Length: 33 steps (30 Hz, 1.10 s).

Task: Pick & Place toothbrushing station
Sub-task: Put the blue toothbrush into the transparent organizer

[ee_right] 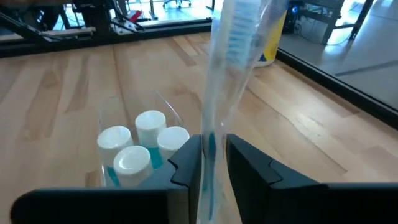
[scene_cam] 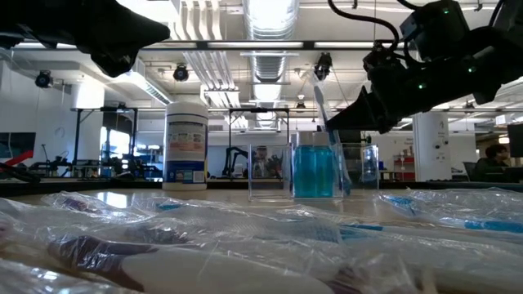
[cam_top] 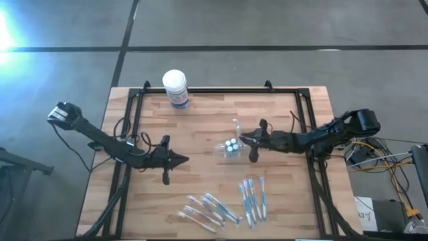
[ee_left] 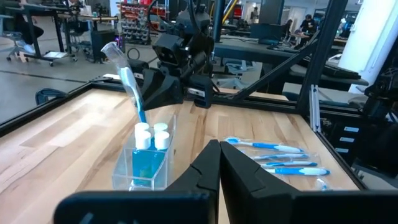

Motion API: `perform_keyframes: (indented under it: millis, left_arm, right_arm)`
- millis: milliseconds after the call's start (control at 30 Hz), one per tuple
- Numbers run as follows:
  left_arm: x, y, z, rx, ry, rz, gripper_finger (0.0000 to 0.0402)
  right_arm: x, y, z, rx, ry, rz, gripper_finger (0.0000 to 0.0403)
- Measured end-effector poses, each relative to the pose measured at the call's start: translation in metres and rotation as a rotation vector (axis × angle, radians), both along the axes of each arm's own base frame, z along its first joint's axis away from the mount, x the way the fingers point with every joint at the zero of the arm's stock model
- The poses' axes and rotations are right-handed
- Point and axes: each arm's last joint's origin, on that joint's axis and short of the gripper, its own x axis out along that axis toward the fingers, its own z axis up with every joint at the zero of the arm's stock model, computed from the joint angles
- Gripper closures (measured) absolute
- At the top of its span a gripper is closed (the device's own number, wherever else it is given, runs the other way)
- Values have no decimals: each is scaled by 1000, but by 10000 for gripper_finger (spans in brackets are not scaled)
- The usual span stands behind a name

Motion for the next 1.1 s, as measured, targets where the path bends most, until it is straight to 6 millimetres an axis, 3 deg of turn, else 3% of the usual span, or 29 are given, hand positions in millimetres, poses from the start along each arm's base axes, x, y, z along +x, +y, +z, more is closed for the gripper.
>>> perform_keyframes:
  millis: [433, 700, 900, 1100]
  left_arm:
    - [0, -1, 0, -41, -2, -31, 392]
    - [9, -11, -3, -53, 42, -195, 392]
    - [37, -29, -11, -46, 137, -287, 376]
    - [82, -56, -20, 0, 331, -386, 305]
  right_arm:
    - [-31, 6, 19, -18, -111, 47, 297]
    - [-53, 26, 39, -108, -114, 160, 319]
    - [-64, 34, 42, -68, -108, 204, 341]
    - [-66, 38, 37, -48, -88, 228, 349]
